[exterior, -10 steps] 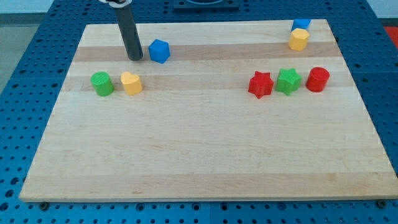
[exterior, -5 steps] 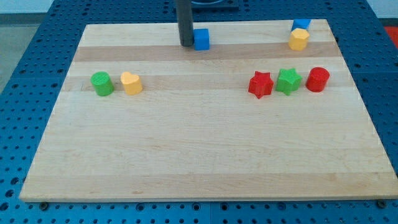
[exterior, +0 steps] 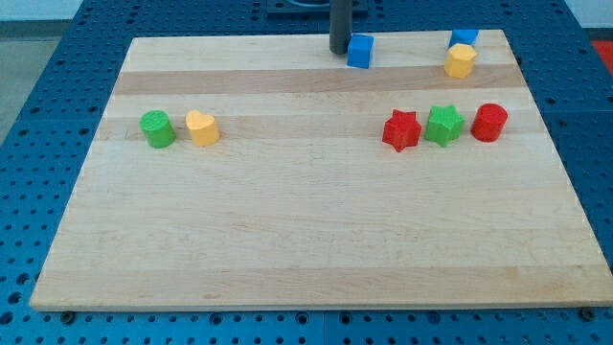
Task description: Push the blue cube towards the top right of the board
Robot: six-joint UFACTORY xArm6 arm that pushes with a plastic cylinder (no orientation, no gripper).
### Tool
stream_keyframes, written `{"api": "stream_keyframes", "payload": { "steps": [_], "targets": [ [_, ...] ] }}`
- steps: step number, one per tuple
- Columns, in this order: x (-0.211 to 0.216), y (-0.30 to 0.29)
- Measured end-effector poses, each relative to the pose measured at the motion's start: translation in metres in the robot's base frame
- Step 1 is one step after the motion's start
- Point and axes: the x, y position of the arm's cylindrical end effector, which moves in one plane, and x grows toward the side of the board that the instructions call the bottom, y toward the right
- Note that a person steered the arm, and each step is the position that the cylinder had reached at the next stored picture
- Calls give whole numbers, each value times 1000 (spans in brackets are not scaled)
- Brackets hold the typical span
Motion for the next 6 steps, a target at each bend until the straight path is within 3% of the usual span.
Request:
{"api": "stream_keyframes", "payload": {
  "steps": [3,6],
  "targets": [
    [43,15],
    [40,78]
  ]
}}
